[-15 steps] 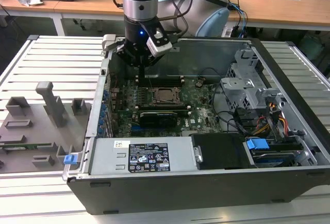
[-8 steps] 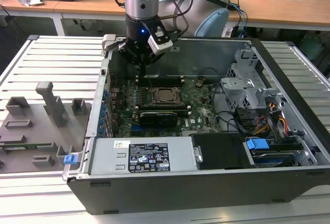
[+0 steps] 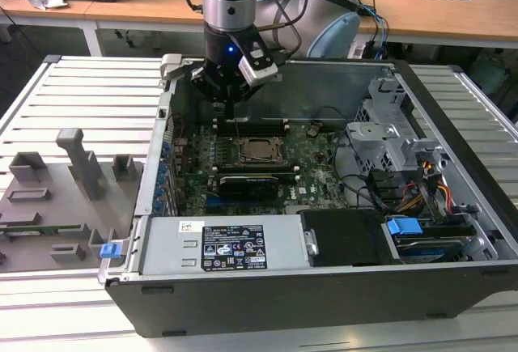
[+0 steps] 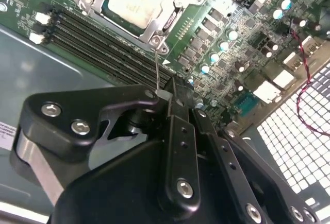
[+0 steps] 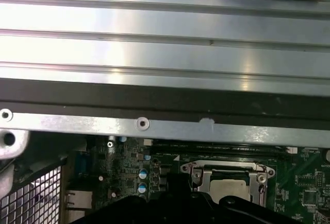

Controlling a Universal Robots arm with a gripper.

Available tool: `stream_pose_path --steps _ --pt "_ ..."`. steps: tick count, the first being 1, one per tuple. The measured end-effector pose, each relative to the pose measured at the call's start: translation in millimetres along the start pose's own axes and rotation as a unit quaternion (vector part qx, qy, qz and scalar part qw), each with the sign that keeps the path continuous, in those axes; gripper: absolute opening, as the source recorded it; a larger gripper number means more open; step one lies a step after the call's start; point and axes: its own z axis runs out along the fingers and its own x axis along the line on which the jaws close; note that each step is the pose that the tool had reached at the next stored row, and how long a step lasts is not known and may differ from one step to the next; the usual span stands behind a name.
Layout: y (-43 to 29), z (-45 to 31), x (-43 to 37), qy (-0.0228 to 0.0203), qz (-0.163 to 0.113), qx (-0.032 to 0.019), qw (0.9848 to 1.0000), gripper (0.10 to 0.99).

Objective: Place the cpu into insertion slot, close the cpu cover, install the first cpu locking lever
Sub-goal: 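Close the cpu cover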

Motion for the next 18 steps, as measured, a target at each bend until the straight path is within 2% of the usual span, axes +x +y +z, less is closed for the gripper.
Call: stream_pose_path --steps 11,12,14,18 --pt "-0.4 2.0 -9.1 0.0001 0.000 0.0001 1.0000 0.102" --pt "-0.6 2.5 -12.4 0.0001 0.000 0.0001 1.0000 0.102" --pt "-1.1 3.4 -25.1 0.0000 0.000 0.0001 1.0000 0.102" --pt "-1.7 5.0 -42.3 0.0000 0.000 0.0000 1.0000 0.102"
